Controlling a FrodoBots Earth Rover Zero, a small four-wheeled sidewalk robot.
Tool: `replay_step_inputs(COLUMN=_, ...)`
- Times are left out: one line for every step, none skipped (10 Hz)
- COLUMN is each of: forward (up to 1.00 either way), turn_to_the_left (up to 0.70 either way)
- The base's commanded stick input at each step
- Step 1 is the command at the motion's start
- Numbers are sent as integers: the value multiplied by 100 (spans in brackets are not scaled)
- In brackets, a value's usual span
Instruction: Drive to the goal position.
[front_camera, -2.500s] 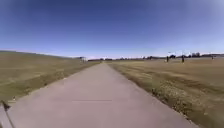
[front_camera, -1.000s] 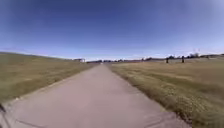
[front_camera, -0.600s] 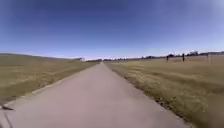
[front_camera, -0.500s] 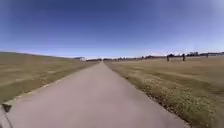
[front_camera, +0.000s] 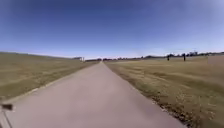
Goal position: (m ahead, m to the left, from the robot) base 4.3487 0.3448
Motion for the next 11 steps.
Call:
replay_step_inputs(forward=100, turn_to_the_left=0)
replay_step_inputs(forward=100, turn_to_the_left=0)
replay_step_inputs(forward=100, turn_to_the_left=0)
replay_step_inputs(forward=100, turn_to_the_left=0)
replay_step_inputs(forward=100, turn_to_the_left=0)
replay_step_inputs(forward=100, turn_to_the_left=0)
replay_step_inputs(forward=100, turn_to_the_left=0)
replay_step_inputs(forward=100, turn_to_the_left=0)
replay_step_inputs(forward=100, turn_to_the_left=0)
replay_step_inputs(forward=100, turn_to_the_left=0)
replay_step_inputs(forward=100, turn_to_the_left=0)
